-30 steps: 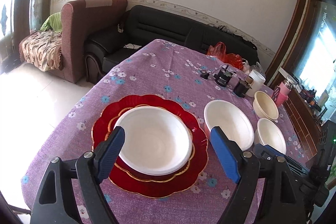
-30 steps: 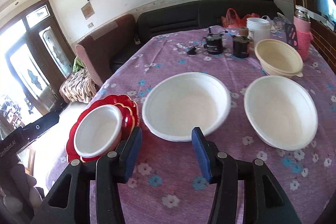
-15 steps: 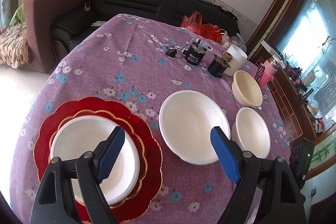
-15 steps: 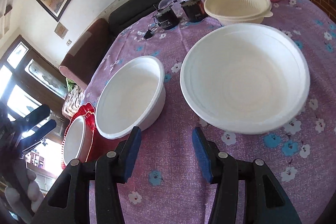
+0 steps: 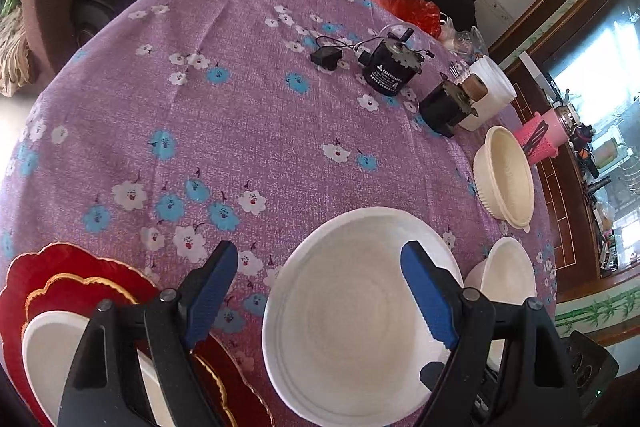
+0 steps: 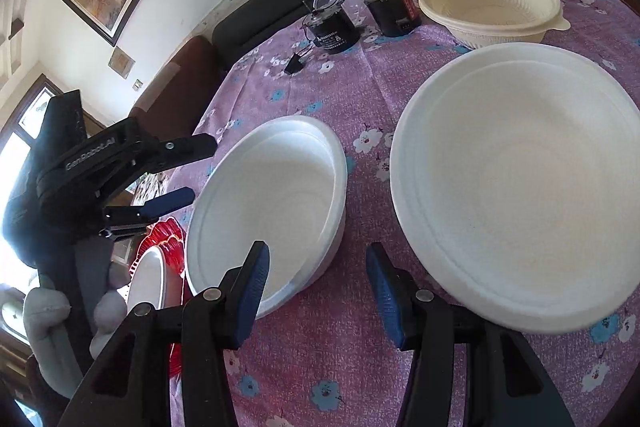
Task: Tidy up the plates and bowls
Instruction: 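Grasp the rim of the white bowl with both grippers, then lift the white bowl and carry it over the stacked bowl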
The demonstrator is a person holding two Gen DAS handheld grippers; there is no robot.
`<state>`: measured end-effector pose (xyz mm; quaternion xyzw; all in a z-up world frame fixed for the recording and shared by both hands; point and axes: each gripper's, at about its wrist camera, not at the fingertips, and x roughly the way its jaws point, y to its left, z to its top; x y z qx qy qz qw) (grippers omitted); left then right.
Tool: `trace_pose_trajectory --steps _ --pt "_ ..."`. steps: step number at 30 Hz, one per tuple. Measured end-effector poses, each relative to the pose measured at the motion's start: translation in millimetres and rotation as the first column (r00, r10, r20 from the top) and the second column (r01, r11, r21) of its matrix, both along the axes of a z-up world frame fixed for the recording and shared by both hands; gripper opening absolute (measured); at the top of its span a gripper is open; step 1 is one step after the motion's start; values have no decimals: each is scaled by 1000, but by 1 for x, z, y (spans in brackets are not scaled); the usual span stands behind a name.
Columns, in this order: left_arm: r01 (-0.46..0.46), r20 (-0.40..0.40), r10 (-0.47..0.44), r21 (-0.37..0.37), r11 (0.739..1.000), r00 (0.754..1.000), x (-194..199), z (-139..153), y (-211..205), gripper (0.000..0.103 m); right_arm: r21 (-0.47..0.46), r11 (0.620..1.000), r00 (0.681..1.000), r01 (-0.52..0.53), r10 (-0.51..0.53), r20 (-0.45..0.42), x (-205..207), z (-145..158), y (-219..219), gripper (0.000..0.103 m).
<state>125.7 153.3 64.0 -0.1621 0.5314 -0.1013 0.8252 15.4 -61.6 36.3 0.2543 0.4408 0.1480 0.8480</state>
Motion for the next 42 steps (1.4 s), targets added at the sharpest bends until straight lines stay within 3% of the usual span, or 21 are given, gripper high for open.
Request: trace_pose_trajectory --steps 6,10,12,15,17,20,23,34,42 --pt "17 -52 -19 -41 999 998 9 -15 -7 83 0 1000 1000 -26 26 -11 12 -6 8 55" --pt "77 -58 -75 24 997 995 10 -19 -22 80 -4 999 999 -38 38 -17 16 -9 13 55" --pt "111 -55 -107 64 992 993 9 -18 -29 54 -3 999 999 -44 43 -19 17 -11 14 55" --pt "105 -30 -102 104 989 994 8 -14 -27 36 -22 999 999 -40 40 -13 17 -13 16 54" --pt "96 -25 -95 88 991 995 8 -11 -22 31 -36 999 999 -32 32 -9 18 -14 15 49" --pt "88 -12 -88 71 994 996 4 -4 -16 31 -37 999 1000 -26 26 -18 18 -16 15 36" --pt "82 28 -84 67 994 996 -6 11 -14 31 -21 1000 1000 -19 19 -8 14 -13 15 33" --pt "44 208 -53 49 998 977 -62 84 9 31 -83 996 987 -20 33 160 -20 52 35 33" --pt "-86 269 86 -12 996 959 -116 99 75 31 -126 979 967 -160 181 178 -35 74 87 33"
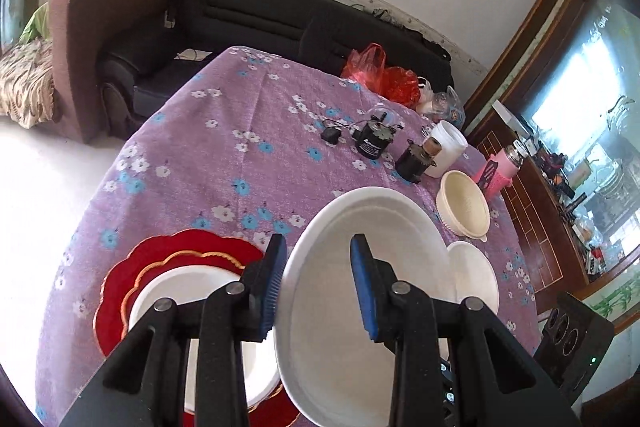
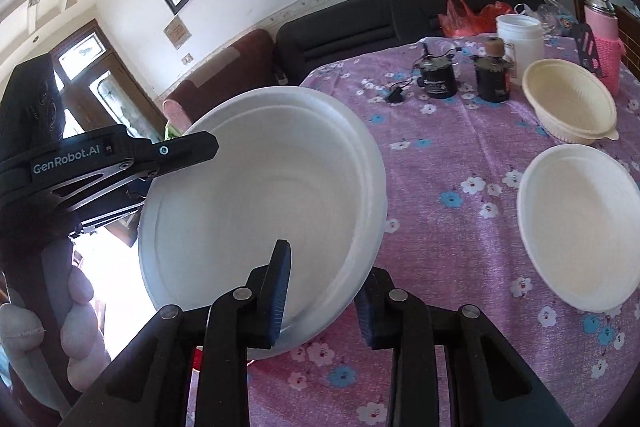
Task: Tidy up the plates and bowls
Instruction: 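Lift the white bowl and carry it over the stacked bowl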
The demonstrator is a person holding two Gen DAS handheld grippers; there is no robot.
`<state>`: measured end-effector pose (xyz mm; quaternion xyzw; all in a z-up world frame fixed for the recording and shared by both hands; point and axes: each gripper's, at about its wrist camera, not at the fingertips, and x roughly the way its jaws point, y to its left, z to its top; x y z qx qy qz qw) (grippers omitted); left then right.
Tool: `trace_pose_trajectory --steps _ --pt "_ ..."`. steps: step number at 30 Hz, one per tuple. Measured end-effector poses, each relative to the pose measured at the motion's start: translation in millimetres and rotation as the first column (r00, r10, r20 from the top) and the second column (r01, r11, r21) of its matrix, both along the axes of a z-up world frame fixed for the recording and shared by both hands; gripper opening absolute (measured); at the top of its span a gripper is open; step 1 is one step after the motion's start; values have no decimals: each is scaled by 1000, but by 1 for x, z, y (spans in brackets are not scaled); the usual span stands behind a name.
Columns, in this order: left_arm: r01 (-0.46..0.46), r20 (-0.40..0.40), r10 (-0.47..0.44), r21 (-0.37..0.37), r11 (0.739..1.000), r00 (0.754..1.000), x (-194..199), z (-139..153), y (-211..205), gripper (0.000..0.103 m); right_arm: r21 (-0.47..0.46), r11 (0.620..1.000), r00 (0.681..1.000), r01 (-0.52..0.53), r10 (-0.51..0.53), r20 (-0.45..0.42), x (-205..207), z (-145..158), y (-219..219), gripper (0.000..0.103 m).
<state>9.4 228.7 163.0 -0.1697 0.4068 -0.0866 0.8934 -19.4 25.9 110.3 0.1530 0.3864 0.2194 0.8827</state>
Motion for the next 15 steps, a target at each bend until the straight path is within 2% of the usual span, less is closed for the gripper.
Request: trace_pose_trajectory --steps 6,13,14,15 --pt "-127 -16 127 -17 992 992 -29 -21 48 31 -74 991 994 -108 107 -13 -1 -7 57 33" --pt "-218 -62 217 -14 976 974 -34 -59 78 31 -178 970 986 -165 159 -49 4 -29 102 33" --pt "-229 -67 228 -12 973 971 -34 -63 81 33 -192 966 985 -172 165 -52 6 -31 107 33" --pt "-236 -73 235 -12 972 969 -34 -68 84 38 -204 963 984 -177 169 -55 6 -33 111 33"
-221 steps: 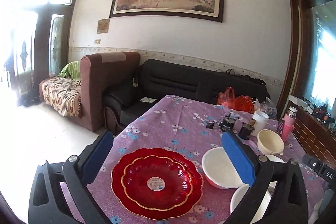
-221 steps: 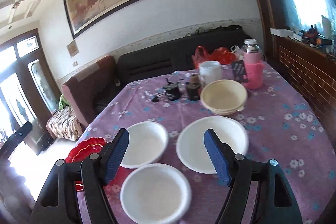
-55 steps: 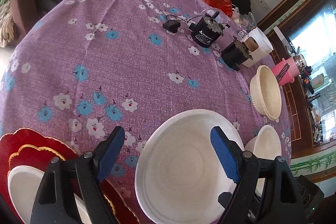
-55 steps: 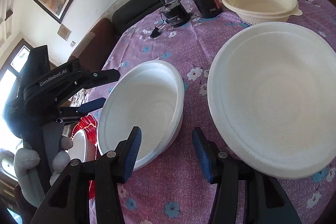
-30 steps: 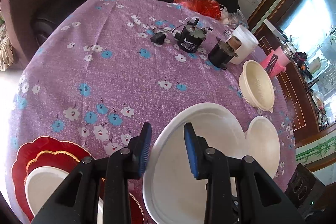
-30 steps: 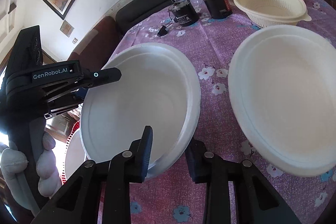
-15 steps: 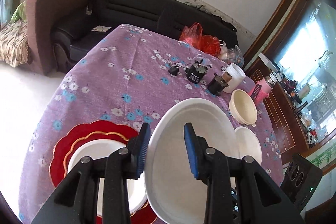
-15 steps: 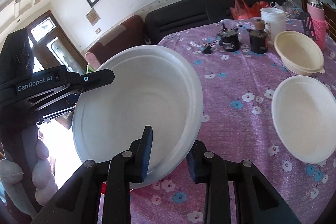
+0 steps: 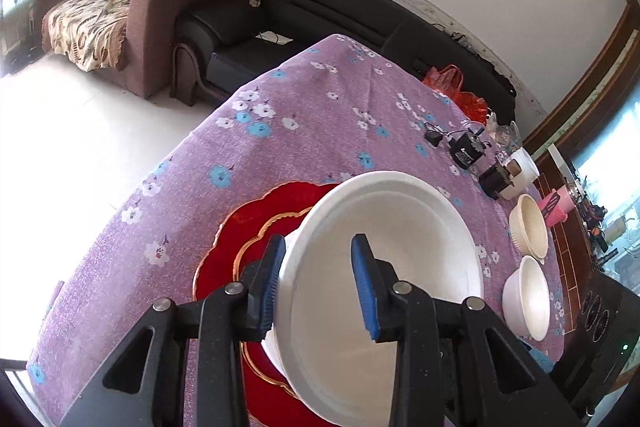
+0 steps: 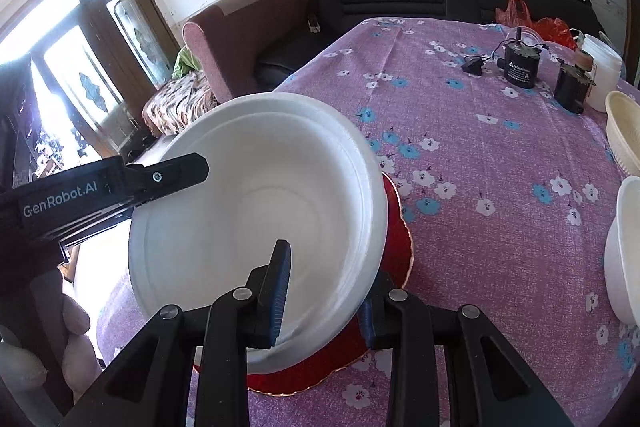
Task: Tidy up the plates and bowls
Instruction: 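Lift the white bowl and carry it over the stacked bowl, then lower the white bowl into the stacked bowl and open both grippers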
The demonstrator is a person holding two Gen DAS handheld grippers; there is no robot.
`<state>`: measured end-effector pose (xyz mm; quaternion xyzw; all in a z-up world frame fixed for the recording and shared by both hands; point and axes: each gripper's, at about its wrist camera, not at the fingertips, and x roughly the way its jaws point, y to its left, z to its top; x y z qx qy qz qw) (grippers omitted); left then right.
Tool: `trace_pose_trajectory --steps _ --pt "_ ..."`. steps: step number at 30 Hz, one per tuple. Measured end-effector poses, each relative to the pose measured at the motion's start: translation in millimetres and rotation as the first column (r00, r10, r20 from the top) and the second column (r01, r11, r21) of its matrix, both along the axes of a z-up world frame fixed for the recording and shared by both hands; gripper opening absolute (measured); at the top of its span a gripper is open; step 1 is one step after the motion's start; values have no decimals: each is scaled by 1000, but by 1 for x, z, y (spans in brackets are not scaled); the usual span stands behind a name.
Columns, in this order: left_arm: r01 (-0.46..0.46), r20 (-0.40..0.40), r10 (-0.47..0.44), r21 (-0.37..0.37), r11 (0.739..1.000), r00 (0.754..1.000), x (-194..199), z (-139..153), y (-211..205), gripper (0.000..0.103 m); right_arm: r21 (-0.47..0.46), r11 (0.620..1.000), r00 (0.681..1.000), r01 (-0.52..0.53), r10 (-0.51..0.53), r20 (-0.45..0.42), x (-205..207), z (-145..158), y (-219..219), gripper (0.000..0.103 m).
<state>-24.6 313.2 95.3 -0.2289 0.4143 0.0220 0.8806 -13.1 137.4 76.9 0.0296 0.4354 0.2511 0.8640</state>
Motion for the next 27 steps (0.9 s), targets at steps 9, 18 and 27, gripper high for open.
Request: trace_pose_trajectory --steps 9,18,27 --pt "-85 38 83 38 996 996 -24 0 20 60 -67 998 991 -11 20 131 -4 11 15 53" --pt "-153 219 116 163 975 969 -115 51 20 78 -20 986 952 166 -155 263 -27 45 -30 67" --pt "241 379 -247 65 968 892 -90 90 -90 87 -8 909 870 417 -397 291 -98 60 -132 69"
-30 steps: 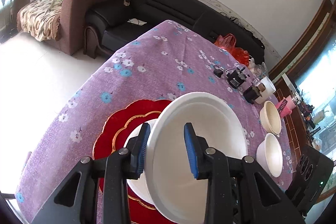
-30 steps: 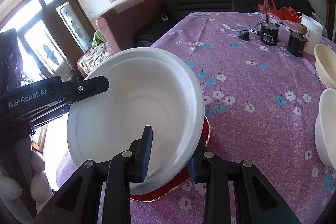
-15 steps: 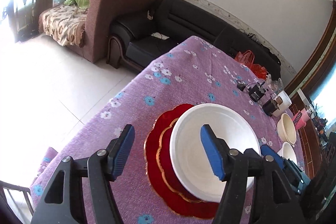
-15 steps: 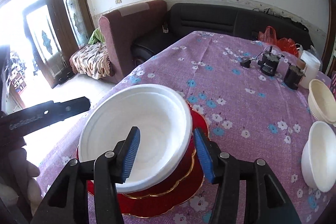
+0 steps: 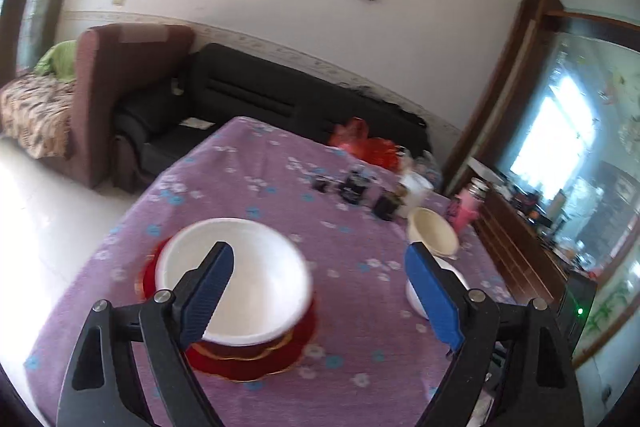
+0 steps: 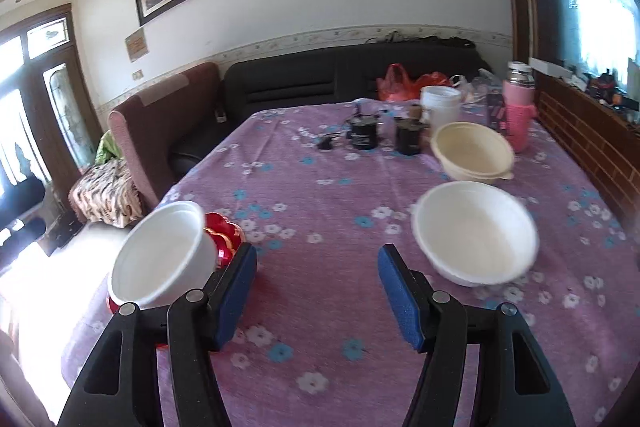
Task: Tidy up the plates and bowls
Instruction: 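Lower the white bowl into the stacked bowl and open both grippers, then move both open grippers across the table toward the last white bowl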
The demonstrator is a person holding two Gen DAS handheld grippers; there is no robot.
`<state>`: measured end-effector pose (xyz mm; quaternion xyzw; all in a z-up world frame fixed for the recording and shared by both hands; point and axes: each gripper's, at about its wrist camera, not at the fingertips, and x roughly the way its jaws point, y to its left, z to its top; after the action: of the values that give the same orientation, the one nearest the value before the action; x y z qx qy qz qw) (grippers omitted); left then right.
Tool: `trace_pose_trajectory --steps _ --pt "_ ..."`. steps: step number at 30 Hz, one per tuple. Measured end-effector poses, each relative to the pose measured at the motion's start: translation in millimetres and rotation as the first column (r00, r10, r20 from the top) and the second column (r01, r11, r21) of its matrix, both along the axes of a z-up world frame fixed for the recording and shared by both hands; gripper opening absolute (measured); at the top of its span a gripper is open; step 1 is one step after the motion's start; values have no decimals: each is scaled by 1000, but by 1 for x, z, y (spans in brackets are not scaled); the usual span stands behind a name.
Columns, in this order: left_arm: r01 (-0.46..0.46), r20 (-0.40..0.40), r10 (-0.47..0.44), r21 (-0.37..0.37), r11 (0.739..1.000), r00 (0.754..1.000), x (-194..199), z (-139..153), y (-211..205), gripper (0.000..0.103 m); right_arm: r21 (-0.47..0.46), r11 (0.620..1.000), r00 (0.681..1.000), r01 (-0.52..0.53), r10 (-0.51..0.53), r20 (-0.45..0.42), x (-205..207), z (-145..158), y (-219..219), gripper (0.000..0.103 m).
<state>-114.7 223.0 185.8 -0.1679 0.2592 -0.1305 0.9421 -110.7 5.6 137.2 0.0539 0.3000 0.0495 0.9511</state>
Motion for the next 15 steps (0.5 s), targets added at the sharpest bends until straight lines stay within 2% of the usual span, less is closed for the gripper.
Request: trace_pose_trajectory --steps 3,7,11,15 --pt "200 -12 -200 1 980 980 19 -7 -64 87 -50 987 988 155 -153 31 -40 5 -47 72" --pt "339 -36 -338 46 940 940 27 -19 -145 87 -30 944 945 327 -326 28 -96 7 -115 75" --pt "376 -53 -373 110 920 926 21 -22 -220 87 3 903 903 429 -429 34 -146 4 -185 75" --pt "343 -21 -344 147 928 939 1 -7 -281 87 91 886 888 454 -459 39 -182 -2 -252 75"
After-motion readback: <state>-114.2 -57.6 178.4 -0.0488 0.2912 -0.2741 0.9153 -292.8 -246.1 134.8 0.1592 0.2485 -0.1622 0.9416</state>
